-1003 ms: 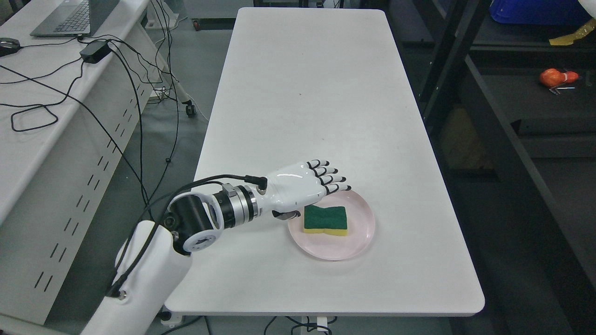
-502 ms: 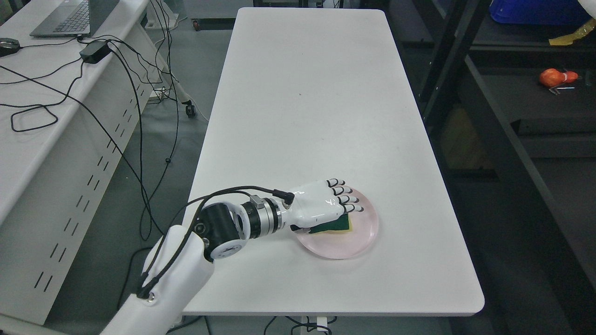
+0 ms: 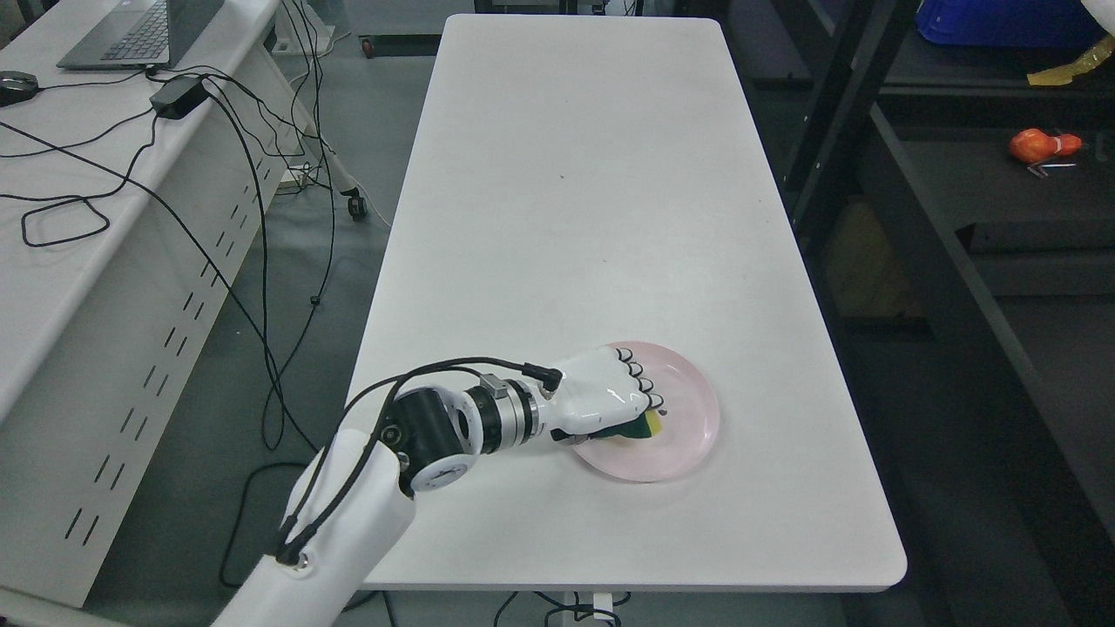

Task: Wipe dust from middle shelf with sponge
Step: 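Close the left hand around the sponge and lift it off the plate, then raise the held sponge with the left hand and hold it up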

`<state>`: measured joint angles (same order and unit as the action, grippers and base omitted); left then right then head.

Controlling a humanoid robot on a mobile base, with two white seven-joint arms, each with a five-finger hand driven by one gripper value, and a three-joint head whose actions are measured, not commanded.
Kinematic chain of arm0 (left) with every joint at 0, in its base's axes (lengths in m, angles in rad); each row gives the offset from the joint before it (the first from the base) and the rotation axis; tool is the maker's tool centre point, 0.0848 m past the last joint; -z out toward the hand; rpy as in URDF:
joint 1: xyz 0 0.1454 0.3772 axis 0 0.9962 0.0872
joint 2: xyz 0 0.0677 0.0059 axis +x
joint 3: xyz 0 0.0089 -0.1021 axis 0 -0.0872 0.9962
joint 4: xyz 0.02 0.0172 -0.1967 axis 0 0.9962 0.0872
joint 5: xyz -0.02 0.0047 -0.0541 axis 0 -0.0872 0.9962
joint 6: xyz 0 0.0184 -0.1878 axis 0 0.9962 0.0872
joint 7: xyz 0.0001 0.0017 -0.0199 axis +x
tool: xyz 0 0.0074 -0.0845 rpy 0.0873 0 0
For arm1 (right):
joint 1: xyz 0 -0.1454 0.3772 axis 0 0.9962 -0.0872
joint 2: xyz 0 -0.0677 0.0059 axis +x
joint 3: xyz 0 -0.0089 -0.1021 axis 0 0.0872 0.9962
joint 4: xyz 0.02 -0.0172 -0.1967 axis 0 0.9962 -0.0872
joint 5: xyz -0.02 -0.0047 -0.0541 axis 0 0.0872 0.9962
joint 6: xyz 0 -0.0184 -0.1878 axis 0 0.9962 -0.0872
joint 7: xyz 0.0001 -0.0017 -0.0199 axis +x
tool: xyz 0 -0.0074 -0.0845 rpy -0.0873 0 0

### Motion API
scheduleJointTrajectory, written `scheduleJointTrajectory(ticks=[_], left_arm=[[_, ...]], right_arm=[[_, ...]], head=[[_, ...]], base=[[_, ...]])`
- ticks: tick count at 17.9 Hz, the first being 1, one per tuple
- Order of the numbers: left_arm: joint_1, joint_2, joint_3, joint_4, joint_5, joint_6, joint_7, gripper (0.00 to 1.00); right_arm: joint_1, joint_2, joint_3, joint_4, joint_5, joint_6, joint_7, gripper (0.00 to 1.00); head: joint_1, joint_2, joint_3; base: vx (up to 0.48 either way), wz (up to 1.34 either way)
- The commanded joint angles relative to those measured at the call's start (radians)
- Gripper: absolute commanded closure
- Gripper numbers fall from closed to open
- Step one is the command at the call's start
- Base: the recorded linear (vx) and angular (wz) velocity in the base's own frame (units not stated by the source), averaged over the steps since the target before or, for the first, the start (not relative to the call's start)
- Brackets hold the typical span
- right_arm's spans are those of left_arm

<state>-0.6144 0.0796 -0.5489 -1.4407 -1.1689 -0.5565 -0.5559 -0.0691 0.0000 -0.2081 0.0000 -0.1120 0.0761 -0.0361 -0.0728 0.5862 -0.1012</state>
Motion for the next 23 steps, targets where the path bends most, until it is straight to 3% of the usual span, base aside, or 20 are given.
scheduleJointTrajectory(ticks=[1,5,9,12,17,19,23], left_arm=[[0.042,-0.062,0.194,0.003,0.021,-0.011,-0.003,0.49],[0.056,-0.062,0.29,0.0,0.254,-0.014,-0.003,0.78],[0.091,-0.062,0.375,0.0,0.455,-0.014,0.001,0.92],[0.117,-0.062,0.423,0.0,0.628,-0.01,0.004,0.94],[0.188,-0.062,0.437,0.002,1.179,0.084,0.033,0.95],[0.209,-0.062,0.435,0.0,1.303,0.098,0.144,0.94],[0.249,-0.062,0.432,-0.016,1.385,0.102,0.364,0.95]], right_arm=[[0.0,-0.017,-0.001,-0.017,0.0,0.001,-0.001,0.0],[0.0,-0.017,-0.001,-0.017,0.0,0.001,-0.001,0.0],[0.0,-0.017,-0.001,-0.017,0.0,0.001,-0.001,0.0],[0.0,-0.017,-0.001,-0.017,0.0,0.001,-0.001,0.0],[0.0,-0.017,-0.001,-0.017,0.0,0.001,-0.001,0.0],[0.0,-0.017,0.001,-0.017,0.0,0.001,-0.001,0.0],[0.0,-0.017,0.001,-0.017,0.0,0.001,-0.001,0.0]], head=[[0.0,0.0,0.0],[0.0,0.0,0.0],[0.0,0.0,0.0],[0.0,0.0,0.0],[0.0,0.0,0.0],[0.0,0.0,0.0],[0.0,0.0,0.0]], base=[[0.0,0.0],[0.0,0.0],[0.0,0.0],[0.0,0.0],[0.0,0.0],[0.0,0.0],[0.0,0.0]])
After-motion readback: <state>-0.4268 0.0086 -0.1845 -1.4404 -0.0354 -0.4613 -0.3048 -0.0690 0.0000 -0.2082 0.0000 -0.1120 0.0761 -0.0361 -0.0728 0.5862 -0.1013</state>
